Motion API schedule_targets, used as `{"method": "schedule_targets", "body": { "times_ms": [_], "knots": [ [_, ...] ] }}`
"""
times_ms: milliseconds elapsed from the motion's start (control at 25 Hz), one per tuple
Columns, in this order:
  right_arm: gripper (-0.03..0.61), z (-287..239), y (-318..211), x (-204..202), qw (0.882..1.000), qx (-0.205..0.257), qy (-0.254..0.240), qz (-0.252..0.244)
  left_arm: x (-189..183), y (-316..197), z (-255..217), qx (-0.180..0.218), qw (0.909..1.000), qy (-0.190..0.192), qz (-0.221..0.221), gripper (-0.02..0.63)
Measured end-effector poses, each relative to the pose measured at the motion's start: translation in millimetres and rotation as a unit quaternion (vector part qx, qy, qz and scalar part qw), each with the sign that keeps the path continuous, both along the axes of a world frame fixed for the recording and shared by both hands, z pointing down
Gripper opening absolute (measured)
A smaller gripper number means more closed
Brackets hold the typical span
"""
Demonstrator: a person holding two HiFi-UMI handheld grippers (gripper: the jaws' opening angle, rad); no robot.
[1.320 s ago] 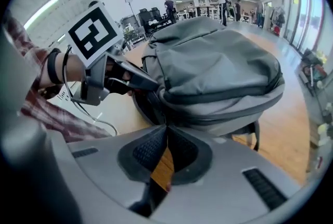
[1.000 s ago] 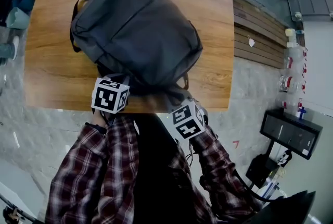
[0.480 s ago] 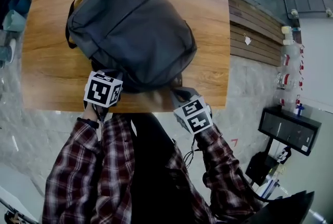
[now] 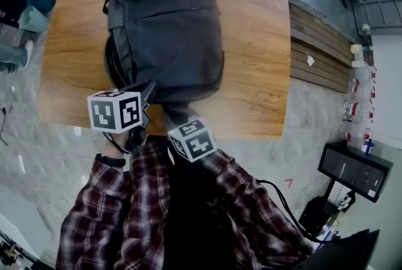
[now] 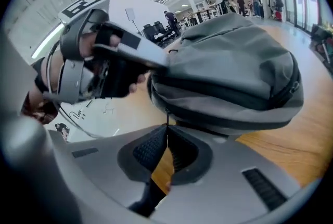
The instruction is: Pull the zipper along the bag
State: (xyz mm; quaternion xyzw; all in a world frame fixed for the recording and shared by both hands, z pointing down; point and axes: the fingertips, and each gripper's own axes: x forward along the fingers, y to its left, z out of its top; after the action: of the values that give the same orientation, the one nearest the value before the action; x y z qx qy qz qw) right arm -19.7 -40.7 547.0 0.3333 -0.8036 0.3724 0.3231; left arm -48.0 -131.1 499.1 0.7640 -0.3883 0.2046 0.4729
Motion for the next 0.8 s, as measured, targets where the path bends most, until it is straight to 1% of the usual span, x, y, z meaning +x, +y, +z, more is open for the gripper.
{"method": "schedule_targets", "body": {
  "times_ms": [80, 160, 240, 320, 400, 480, 560, 640, 720, 800],
  "knots": [
    [0.015, 1, -2, -9, 1.0, -0.009, -0.004, 0.01, 0, 9, 22, -0.011, 0.9998, -0.013, 0.009, 0.009],
    [0.017, 2, -3, -11, 1.0, -0.02, -0.012, 0.021, -4, 9, 33, -0.016, 0.9999, -0.007, 0.002, 0.009],
    [0.017, 4, -5, -10, 1.0, -0.013, -0.002, 0.02, -4, 8, 37, -0.013, 0.9998, -0.009, 0.008, 0.009],
    [0.015, 4, -6, -5, 0.999, 0.009, 0.032, 0.003, -2, 8, 40, 0.006, 0.9988, -0.036, 0.031, 0.009],
    [0.015, 0, -6, 2, 0.997, 0.031, 0.066, -0.021, -1, 10, 42, 0.033, 0.9949, -0.074, 0.061, 0.009],
    [0.017, -4, -6, 11, 0.994, 0.047, 0.093, -0.043, -1, 11, 43, 0.052, 0.9909, -0.095, 0.08, 0.009],
    [0.017, -6, -7, 24, 0.988, 0.061, 0.123, -0.063, -1, 11, 45, 0.056, 0.9901, -0.096, 0.085, 0.009],
    [0.017, -7, -7, 41, 0.985, 0.069, 0.144, -0.071, -1, 10, 46, 0.056, 0.99, -0.094, 0.09, 0.009],
    [0.017, -8, -9, 62, 0.981, 0.075, 0.164, -0.068, -1, 10, 45, 0.057, 0.9893, -0.094, 0.096, 0.009],
    [0.017, -7, -12, 96, 0.976, 0.078, 0.194, -0.053, -2, 10, 45, 0.059, 0.9887, -0.095, 0.1, 0.009]
  ]
}}
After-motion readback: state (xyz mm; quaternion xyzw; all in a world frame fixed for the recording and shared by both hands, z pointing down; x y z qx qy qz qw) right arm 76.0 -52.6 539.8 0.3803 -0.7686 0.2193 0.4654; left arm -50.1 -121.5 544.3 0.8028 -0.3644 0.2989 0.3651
